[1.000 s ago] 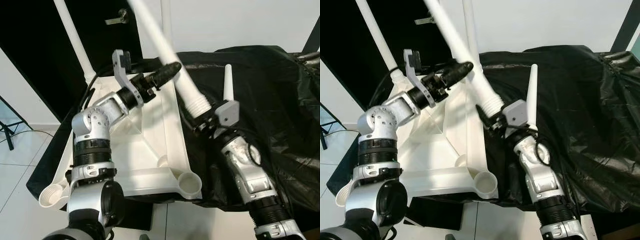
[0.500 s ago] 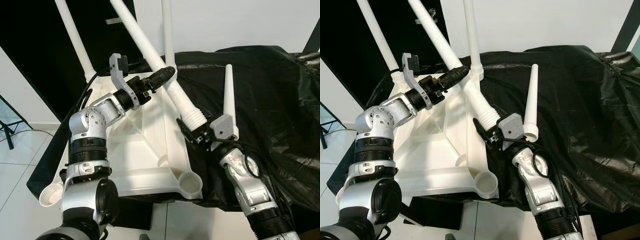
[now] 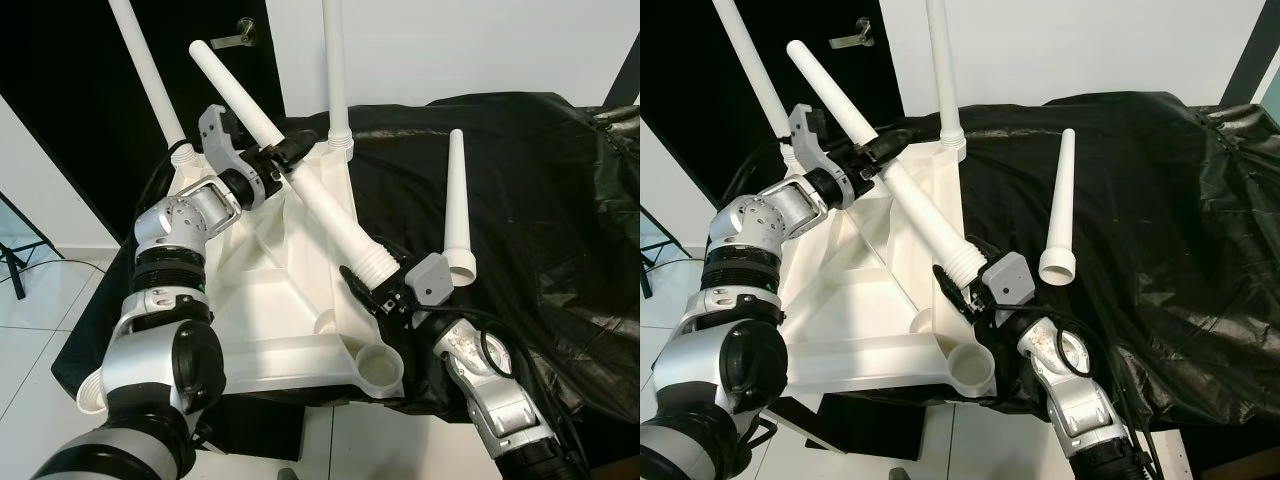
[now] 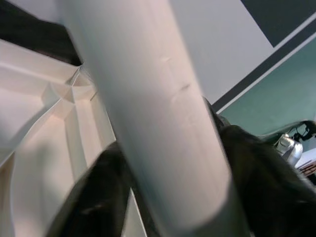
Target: Building children table
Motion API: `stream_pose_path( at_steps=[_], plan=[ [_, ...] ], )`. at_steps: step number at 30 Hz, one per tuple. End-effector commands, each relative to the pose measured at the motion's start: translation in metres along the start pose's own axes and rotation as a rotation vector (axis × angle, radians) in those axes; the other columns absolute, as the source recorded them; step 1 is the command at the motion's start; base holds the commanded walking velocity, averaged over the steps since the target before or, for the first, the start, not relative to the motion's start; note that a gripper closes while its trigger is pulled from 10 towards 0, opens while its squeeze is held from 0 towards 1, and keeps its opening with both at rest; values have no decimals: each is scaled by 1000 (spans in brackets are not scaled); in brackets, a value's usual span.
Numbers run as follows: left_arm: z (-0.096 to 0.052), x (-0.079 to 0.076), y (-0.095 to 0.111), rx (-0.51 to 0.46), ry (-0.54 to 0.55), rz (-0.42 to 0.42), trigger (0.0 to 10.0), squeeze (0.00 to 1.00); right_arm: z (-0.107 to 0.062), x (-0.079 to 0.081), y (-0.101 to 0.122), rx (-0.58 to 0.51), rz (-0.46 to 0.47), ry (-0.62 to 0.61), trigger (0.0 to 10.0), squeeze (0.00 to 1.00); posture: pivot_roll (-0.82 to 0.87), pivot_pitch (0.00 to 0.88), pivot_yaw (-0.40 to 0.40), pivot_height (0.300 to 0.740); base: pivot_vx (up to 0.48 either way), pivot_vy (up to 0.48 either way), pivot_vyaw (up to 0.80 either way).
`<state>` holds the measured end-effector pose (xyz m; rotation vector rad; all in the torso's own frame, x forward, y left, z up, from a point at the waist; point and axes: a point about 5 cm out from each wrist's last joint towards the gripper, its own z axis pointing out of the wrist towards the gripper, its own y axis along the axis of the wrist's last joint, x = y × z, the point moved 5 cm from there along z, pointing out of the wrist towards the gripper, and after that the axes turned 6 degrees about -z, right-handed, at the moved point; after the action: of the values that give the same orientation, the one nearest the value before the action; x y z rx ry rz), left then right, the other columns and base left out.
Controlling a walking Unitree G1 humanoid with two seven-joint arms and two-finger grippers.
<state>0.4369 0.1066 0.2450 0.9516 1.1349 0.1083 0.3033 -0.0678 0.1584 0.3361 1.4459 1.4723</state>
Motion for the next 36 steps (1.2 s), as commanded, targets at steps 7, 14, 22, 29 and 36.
stream_pose_path(
  at_steps=[7,14,22,29,36],
  plan=[
    [-1,5,5,-9,29,-59,0,0,4,1,9,-31,-1,-20,10000,0,-78,0,101,740,0,0,0],
    [1,-4,11,-28,-10,-84,0,0,5,-7,11,-29,67,-66,10000,1000,-68,0,95,740,0,0,0],
    [-8,-28,19,-103,-132,92,10000,0,14,-18,5,69,249,-156,10000,0,-68,0,80,740,0,0,0],
    [-13,-58,5,-114,-224,235,10000,0,26,-17,3,156,205,-111,10000,0,-64,0,69,740,0,0,0],
    [-15,-79,-8,-142,-262,313,10000,0,38,-10,10,167,160,10,10000,0,-52,0,54,740,0,0,0]
  ],
)
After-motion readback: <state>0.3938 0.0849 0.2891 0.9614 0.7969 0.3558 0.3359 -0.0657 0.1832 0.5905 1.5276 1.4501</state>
